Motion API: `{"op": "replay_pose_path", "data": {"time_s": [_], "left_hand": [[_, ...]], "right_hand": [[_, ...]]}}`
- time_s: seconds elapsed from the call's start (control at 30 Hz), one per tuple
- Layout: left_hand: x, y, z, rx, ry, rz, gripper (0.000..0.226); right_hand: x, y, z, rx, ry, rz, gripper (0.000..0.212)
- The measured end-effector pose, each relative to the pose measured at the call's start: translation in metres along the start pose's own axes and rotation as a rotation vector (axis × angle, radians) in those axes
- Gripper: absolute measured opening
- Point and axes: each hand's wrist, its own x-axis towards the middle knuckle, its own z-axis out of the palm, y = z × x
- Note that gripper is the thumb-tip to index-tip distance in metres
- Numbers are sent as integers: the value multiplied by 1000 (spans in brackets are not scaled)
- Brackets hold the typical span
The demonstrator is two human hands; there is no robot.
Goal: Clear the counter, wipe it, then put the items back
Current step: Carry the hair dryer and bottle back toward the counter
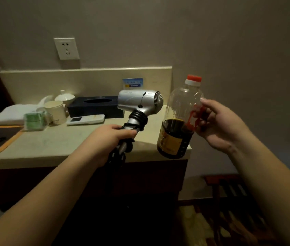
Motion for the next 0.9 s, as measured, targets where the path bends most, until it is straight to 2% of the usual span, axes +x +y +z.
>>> {"op": "replay_pose_path", "data": {"time_s": [0.1,0.27,0.5,0.77,0.9], "left_hand": [[27,12,-4,-12,21,4,22],[76,25,1,-135,41,-90,27],[136,33,23,-124,102,-132,27],[191,31,52,-106,207,-248,40],[209,30,62,-94,255,-306,47]], "right_hand": [[20,-15,22,2,-9,-1,17],[67,-30,39,-75,5,-17,20],[151,-29,38,-142,43,-22,36],[242,-25,24,-177,61,18,21],[276,-19,19,-215,69,35,21]]}}
